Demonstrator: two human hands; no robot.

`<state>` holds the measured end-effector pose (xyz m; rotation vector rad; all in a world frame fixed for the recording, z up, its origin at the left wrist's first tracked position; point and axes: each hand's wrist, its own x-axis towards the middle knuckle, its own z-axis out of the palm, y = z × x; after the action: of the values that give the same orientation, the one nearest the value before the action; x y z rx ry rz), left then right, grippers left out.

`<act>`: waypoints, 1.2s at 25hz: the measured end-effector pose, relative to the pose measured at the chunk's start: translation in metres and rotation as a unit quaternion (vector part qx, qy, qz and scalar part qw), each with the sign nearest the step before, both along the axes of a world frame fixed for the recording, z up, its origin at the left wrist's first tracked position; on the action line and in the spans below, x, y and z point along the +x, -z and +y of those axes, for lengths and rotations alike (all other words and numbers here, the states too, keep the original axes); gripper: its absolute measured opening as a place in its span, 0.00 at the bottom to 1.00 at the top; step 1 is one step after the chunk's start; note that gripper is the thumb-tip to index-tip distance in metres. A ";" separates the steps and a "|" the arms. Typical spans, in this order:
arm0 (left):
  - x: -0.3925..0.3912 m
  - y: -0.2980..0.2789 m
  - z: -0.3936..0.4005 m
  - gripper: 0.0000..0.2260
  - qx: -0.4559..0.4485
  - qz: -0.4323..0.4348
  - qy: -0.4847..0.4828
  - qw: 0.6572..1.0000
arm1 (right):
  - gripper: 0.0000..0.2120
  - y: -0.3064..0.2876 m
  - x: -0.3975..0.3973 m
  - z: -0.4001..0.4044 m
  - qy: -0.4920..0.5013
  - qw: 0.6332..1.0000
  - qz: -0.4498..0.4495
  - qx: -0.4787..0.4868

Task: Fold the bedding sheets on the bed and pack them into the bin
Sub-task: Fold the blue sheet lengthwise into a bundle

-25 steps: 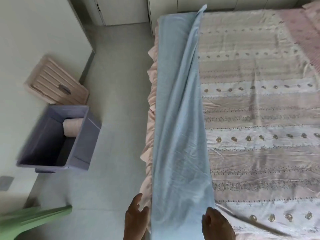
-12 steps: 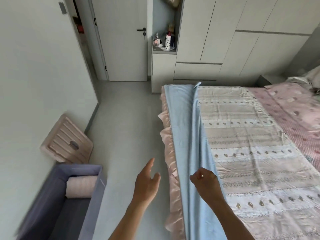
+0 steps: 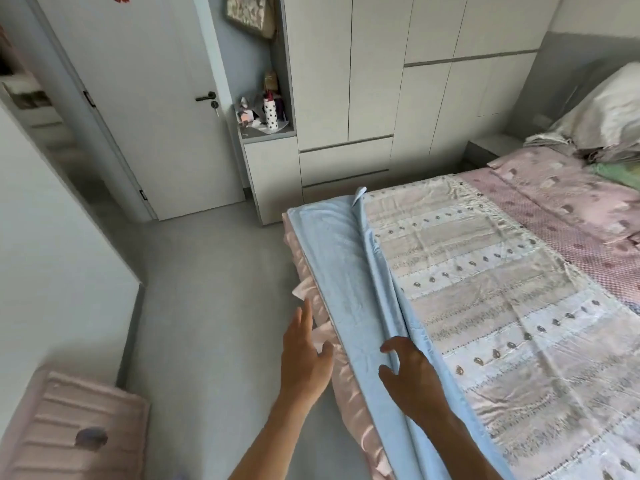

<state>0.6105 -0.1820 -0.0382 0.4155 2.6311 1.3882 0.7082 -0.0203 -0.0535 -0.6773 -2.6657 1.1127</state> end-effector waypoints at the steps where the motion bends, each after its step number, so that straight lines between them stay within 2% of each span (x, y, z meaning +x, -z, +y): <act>1: -0.034 0.002 0.009 0.36 0.000 -0.004 0.004 1.000 | 0.13 0.000 -0.033 0.006 0.007 1.000 0.004 0.002; 6: -0.206 0.015 0.042 0.36 -0.016 -0.047 0.035 0.998 | 0.19 0.009 -0.208 0.030 0.012 1.000 -0.009 0.004; 10: -0.361 0.025 0.073 0.35 0.014 -0.086 0.057 0.995 | 0.16 0.017 -0.346 0.056 0.063 0.998 -0.010 -0.021; 15: -0.555 0.063 0.125 0.31 -0.022 -0.136 0.121 0.983 | 0.15 0.061 -0.511 0.073 0.161 0.983 -0.025 -0.088; 19: -0.660 0.075 0.193 0.28 -0.061 -0.199 0.165 0.964 | 0.14 0.082 -0.601 0.105 0.252 0.958 -0.042 -0.132; 23: -0.769 0.113 0.292 0.17 -0.112 -0.223 0.167 0.954 | 0.13 0.131 -0.699 0.173 0.342 0.921 -0.043 -0.181; 27: -0.855 0.153 0.356 0.13 -0.188 -0.219 0.178 0.941 | 0.13 0.170 -0.776 0.219 0.385 0.892 -0.046 -0.233; 30: -0.892 0.158 0.390 0.12 -0.219 -0.201 0.245 0.923 | 0.12 0.184 -0.801 0.246 0.462 0.842 -0.051 -0.273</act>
<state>-0.2811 0.2081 -0.1962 0.5962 2.1936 0.6259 -0.0928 0.2258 -0.2375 -1.8725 -1.5943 1.4673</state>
